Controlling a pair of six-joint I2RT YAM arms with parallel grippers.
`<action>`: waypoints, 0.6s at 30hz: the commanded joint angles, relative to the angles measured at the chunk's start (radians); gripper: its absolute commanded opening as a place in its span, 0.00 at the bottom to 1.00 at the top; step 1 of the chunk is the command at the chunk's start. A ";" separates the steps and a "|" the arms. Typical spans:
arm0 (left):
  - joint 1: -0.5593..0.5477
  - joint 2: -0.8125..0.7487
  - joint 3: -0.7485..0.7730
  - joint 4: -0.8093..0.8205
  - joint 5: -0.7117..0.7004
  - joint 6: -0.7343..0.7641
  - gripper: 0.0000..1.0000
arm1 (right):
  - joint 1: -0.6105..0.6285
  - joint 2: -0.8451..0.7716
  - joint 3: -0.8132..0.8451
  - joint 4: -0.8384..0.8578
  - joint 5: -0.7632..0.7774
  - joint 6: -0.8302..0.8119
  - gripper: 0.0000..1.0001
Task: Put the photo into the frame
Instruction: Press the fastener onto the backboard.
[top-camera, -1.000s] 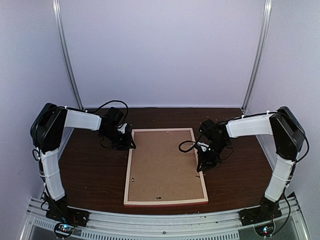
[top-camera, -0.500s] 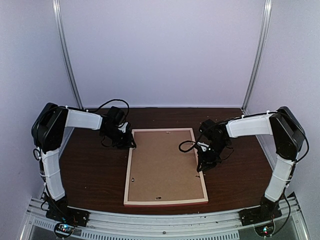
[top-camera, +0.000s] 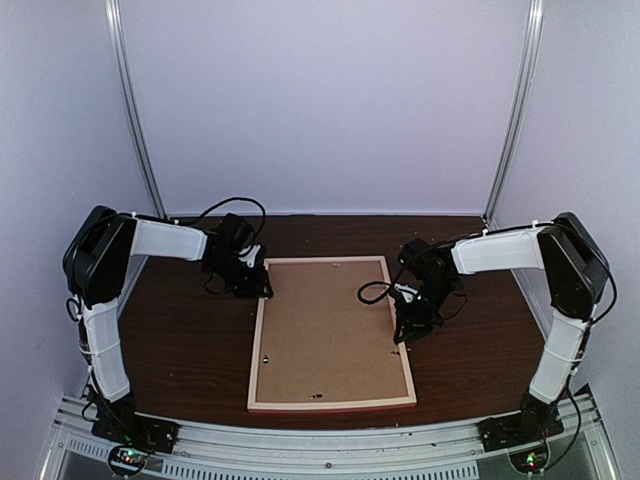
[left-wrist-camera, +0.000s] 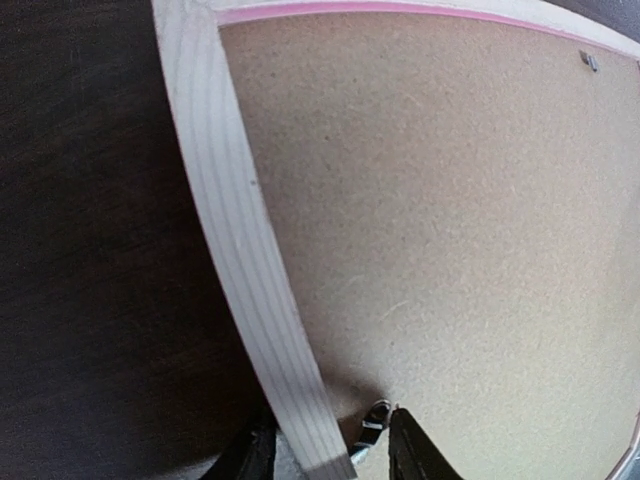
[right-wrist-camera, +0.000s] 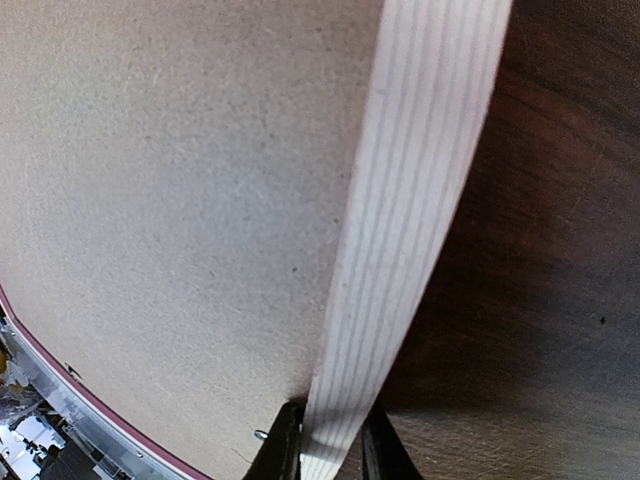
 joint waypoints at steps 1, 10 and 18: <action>-0.016 0.017 -0.013 -0.159 -0.134 0.069 0.40 | 0.002 0.106 -0.040 0.154 0.094 -0.053 0.08; -0.026 0.036 -0.001 -0.173 -0.156 0.093 0.35 | 0.003 0.112 -0.050 0.164 0.088 -0.051 0.08; -0.026 0.046 0.016 -0.150 -0.169 0.129 0.23 | 0.003 0.112 -0.056 0.169 0.087 -0.051 0.09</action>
